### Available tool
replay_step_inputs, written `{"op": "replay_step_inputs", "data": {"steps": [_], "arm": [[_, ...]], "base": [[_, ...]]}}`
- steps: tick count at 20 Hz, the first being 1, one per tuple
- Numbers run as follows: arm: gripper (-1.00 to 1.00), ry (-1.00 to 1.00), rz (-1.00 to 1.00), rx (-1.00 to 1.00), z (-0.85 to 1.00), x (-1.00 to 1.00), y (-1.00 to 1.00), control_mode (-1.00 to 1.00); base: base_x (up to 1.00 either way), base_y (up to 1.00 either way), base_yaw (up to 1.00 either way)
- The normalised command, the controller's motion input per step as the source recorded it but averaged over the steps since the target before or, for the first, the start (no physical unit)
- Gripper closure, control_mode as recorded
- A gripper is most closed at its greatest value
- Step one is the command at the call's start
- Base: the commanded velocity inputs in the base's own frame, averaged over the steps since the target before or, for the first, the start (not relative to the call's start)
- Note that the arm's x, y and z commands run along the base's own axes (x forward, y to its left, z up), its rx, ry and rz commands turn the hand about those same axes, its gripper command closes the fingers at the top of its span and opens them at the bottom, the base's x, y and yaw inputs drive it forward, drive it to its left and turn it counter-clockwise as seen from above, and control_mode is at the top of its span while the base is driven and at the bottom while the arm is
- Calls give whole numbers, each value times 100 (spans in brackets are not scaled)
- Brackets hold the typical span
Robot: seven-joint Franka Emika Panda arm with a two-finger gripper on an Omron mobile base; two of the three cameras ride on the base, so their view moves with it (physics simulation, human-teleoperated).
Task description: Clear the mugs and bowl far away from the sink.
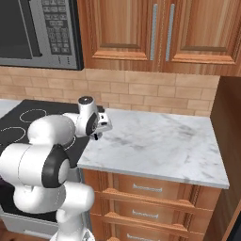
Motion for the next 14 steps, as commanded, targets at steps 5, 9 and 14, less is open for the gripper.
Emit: {"op": "replay_step_inputs", "data": {"steps": [5, 9, 14], "arm": [[100, 4, -4, -5, -41, 36, -28, -100], [100, 0, 0, 0, -30, 21, -2, -100], [-100, 0, 0, 0, -17, 9, 7, -100]], "base": [[0, 0, 0], [0, 0, 0], [0, 0, 0]]}}
